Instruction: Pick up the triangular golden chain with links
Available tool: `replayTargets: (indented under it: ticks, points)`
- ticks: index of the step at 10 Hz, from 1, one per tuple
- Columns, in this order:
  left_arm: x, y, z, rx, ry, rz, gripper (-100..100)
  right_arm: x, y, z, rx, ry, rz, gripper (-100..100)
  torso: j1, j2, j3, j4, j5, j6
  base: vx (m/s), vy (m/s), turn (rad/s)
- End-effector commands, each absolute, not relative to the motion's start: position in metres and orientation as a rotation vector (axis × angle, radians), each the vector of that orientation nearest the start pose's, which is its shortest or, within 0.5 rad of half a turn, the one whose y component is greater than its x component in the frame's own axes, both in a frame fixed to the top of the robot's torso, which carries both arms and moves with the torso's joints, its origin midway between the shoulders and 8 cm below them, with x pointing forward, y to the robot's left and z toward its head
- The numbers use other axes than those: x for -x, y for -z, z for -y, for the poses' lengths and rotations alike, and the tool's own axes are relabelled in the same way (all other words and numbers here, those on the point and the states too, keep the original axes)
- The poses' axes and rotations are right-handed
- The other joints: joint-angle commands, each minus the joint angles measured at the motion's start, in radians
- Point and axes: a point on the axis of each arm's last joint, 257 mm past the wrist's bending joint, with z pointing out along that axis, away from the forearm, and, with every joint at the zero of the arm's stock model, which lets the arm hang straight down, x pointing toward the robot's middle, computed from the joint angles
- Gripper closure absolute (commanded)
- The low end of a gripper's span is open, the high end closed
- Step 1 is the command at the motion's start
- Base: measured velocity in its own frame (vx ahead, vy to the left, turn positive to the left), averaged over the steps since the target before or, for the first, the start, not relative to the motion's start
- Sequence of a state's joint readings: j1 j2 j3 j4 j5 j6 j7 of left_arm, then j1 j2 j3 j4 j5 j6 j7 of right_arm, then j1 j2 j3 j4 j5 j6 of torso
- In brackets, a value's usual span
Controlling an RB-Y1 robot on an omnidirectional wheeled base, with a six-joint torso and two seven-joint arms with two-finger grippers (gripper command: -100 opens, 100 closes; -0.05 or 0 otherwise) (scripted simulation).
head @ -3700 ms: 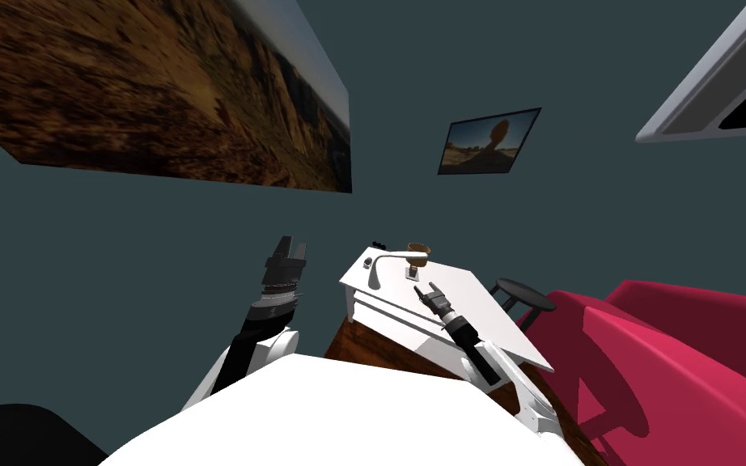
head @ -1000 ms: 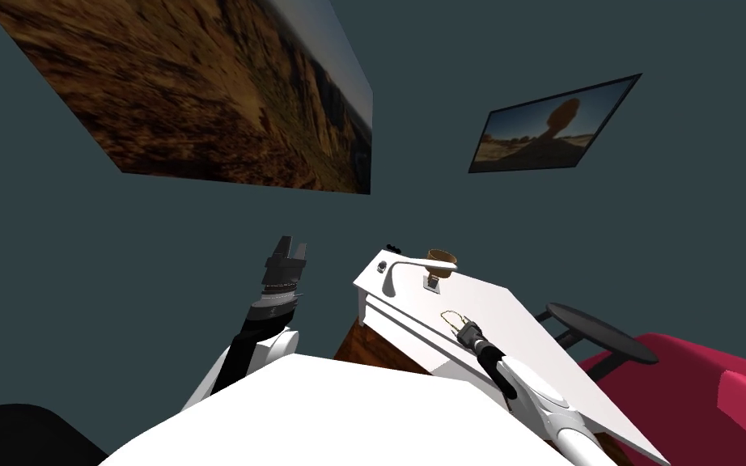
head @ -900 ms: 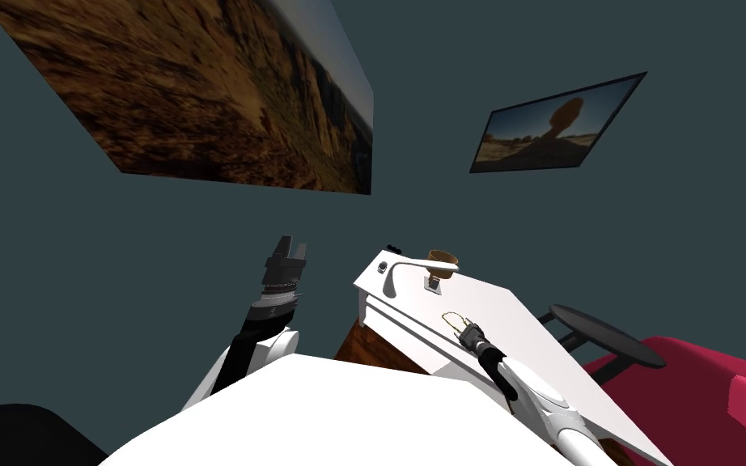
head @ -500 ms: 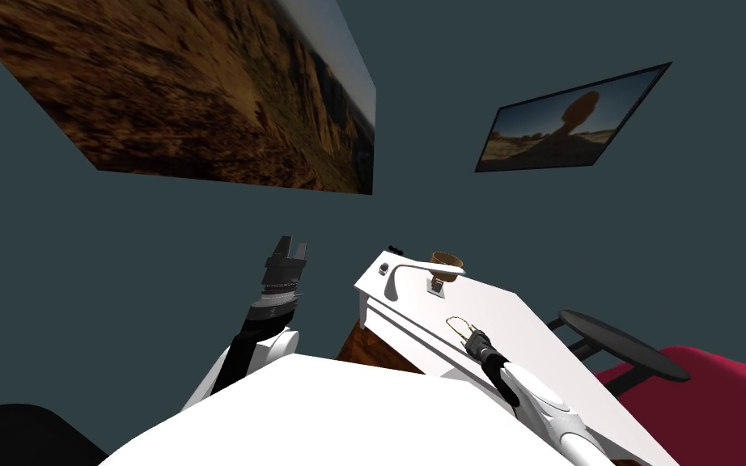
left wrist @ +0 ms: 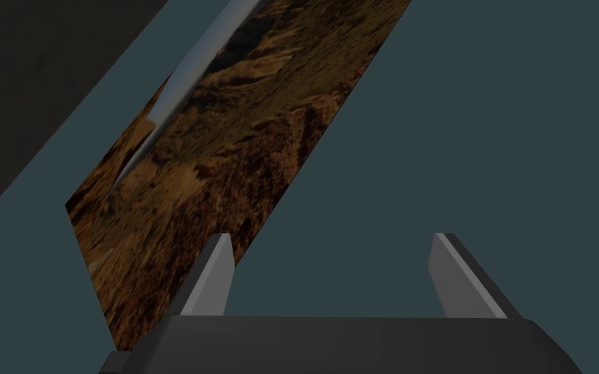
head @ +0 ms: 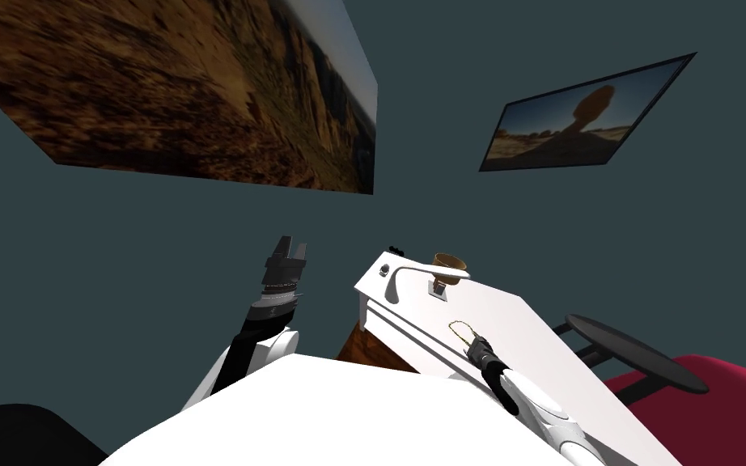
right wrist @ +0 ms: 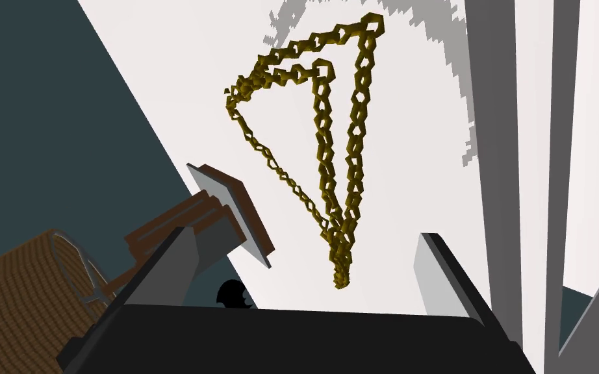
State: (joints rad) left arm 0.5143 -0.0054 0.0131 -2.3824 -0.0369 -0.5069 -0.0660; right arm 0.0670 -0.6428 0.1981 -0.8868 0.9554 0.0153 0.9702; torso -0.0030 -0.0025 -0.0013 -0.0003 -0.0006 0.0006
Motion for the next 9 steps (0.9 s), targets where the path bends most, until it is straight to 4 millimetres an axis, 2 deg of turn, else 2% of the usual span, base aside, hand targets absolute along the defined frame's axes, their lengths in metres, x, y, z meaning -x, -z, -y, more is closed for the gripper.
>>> replayTargets:
  ticks: [1,2,3,4,8,9]
  points:
    - [-0.3195,-0.0658,-0.2752,0.535,1.218,-0.576,0,-0.3611,0.4969,0.5288,0.974,0.814,-2.204,-100,0.0,0.0,0.0,0.0,0.0,0.0,0.049,-0.111,0.016]
    - [-0.3195,-0.0658,-0.2752,0.535,1.218,-0.576,0,-0.3622,0.4994,0.5232,0.974,0.815,-2.204,-100,-0.004,-0.001,-0.001,0.0,-0.001,0.0,0.05,-0.131,0.012]
    - [-0.3195,-0.0658,-0.2752,0.535,1.218,-0.576,0,-0.3616,0.4976,0.5266,0.977,0.811,-2.203,-100,-0.006,-0.001,-0.001,0.0,-0.001,0.0,0.023,-0.058,0.01]
    - [-0.3195,-0.0658,-0.2752,0.535,1.218,-0.576,0,-0.3615,0.4975,0.5266,0.975,0.814,-2.204,100,-0.002,0.0,0.0,0.0,-0.001,0.0,0.003,-0.01,0.002]
    - [-0.3195,-0.0658,-0.2751,0.535,1.218,-0.576,0,-0.3617,0.4972,0.5269,0.976,0.815,-2.203,100,0.002,0.002,0.001,0.0,0.0,0.0,0.001,-0.002,0.0]
    - [-0.3195,-0.0658,-0.2751,0.535,1.218,-0.576,0,-0.3617,0.4972,0.5269,0.976,0.815,-2.203,0,0.002,0.002,0.001,0.0,0.0,0.0,0.0,0.0,0.0]
